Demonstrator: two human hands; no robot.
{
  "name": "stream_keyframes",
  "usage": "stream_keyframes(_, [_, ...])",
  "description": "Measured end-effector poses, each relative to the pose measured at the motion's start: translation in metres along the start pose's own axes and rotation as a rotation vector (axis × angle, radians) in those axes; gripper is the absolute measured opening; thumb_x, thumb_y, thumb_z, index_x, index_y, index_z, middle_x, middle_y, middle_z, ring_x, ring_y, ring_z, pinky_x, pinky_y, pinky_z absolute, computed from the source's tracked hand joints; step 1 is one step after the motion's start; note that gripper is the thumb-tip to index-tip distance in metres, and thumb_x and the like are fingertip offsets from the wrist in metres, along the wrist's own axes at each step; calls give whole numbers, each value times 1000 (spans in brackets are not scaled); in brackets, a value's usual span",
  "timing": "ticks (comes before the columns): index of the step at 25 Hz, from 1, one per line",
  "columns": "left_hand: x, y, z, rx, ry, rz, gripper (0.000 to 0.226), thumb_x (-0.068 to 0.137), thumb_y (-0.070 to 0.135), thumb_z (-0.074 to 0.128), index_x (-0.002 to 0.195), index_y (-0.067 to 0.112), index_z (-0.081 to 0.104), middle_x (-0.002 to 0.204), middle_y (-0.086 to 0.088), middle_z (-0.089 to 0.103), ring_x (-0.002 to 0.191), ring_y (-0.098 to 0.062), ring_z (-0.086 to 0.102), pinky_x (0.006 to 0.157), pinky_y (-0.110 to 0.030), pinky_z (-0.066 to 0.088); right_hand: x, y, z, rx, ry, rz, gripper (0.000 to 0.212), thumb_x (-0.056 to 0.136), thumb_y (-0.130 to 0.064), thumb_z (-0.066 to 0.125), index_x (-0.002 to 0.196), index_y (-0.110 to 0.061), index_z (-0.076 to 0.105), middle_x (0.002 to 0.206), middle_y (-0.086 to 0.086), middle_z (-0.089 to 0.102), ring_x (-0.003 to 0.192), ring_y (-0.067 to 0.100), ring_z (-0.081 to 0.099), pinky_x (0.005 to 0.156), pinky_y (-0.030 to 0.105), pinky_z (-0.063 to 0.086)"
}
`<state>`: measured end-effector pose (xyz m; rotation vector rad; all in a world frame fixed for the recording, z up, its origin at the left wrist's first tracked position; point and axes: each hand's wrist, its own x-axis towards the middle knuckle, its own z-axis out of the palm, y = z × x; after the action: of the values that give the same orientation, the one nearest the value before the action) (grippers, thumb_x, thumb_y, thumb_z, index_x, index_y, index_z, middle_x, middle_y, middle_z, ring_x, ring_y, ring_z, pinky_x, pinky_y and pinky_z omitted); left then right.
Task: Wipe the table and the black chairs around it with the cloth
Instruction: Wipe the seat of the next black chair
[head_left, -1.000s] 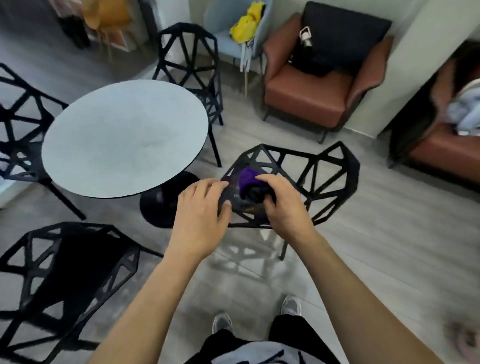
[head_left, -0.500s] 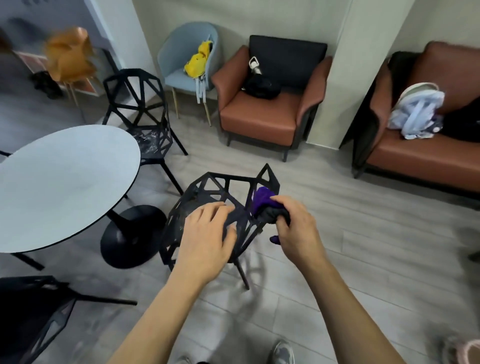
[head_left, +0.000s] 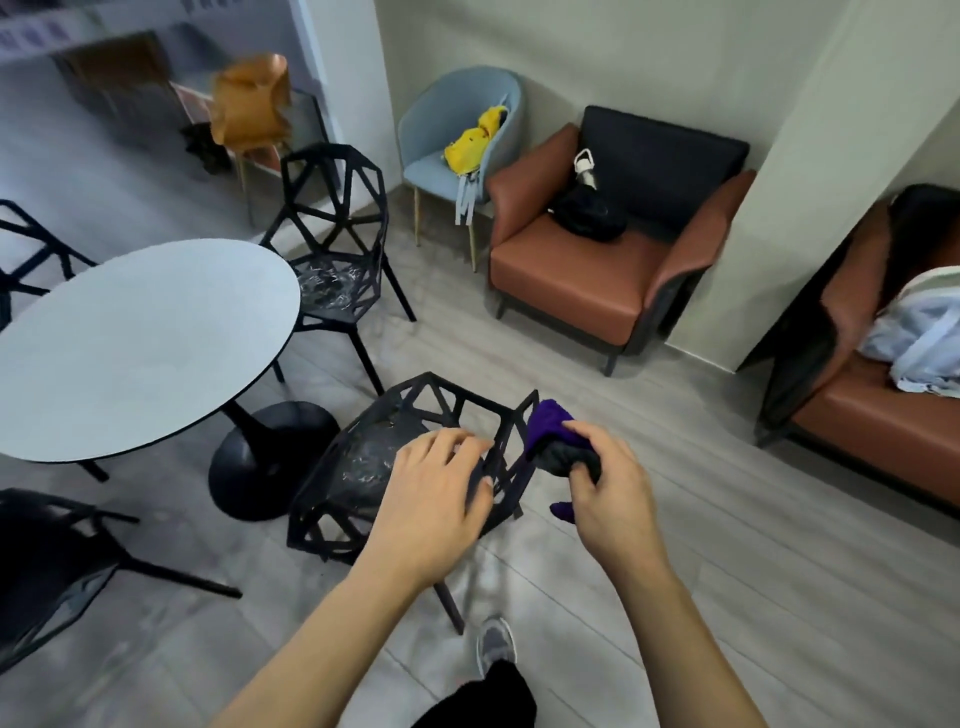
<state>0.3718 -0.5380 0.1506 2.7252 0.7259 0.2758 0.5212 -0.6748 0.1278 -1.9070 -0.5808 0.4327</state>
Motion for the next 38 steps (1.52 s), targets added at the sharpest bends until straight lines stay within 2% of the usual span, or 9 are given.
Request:
stream_keyframes(9, [152,18,18,-53,52,-107,42,95,38,44,133,26,56,134,6,57,125,-19,49,106,-33,33,157,-27,-33,-73,-126,-61,52,97,1,47,125,-40,60,115,-30,46,105,11,56,62,30,62])
stream_keyframes(15, [213,13,12,-37,108,-249,53,94,47,30,138,28,53,140,6,52,130,-16,46,109,-32,32,241,-45,-29,-69,-252,-146,51,98,4,47,127,-35,61,122,-14,49,106,7,56,61,26,61])
stream_keyframes(20, [264,3,30,-10,183,-468,52,94,43,41,143,27,48,151,-1,44,142,-23,39,115,-40,33,320,-53,-11,-131,-419,-319,46,95,8,49,128,-22,62,122,-5,51,105,1,53,66,-5,40])
stream_keyframes(22, [289,5,38,-10,221,-572,50,95,42,41,142,26,49,151,-1,45,141,-23,40,115,-40,33,360,-49,-2,-144,-503,-407,49,94,7,51,128,-27,62,121,-9,51,108,6,55,70,-1,43])
stream_keyframes(24, [310,13,48,-29,259,-688,53,92,43,37,141,27,50,151,-1,45,141,-23,41,115,-40,36,402,-43,10,-131,-608,-461,51,93,6,51,126,-31,62,118,-13,51,108,6,56,76,15,55])
stream_keyframes(29, [307,37,71,-85,359,-1022,47,95,35,54,141,27,52,151,2,45,142,-20,38,115,-36,30,445,-33,52,-69,-947,-429,50,94,8,49,121,-32,65,118,-11,50,102,3,56,55,23,59])
stream_keyframes(32, [291,42,81,-136,403,-1242,48,100,39,49,147,30,44,157,4,36,148,-18,29,119,-34,24,439,-30,80,-112,-1130,-504,54,93,8,51,116,-38,64,116,-18,52,104,1,57,72,26,60])
stream_keyframes(35, [273,34,99,-208,460,-1443,52,102,43,45,152,32,36,162,5,29,148,-17,27,120,-34,24,427,-42,109,-192,-1285,-628,53,93,8,52,117,-39,60,119,-10,54,104,-3,56,81,9,49])
stream_keyframes(38, [259,20,117,-257,501,-1566,53,102,44,44,153,31,35,162,4,30,149,-18,26,122,-36,23,424,-45,135,-292,-1376,-718,53,94,3,53,120,-43,58,120,-17,52,106,1,56,90,24,51])
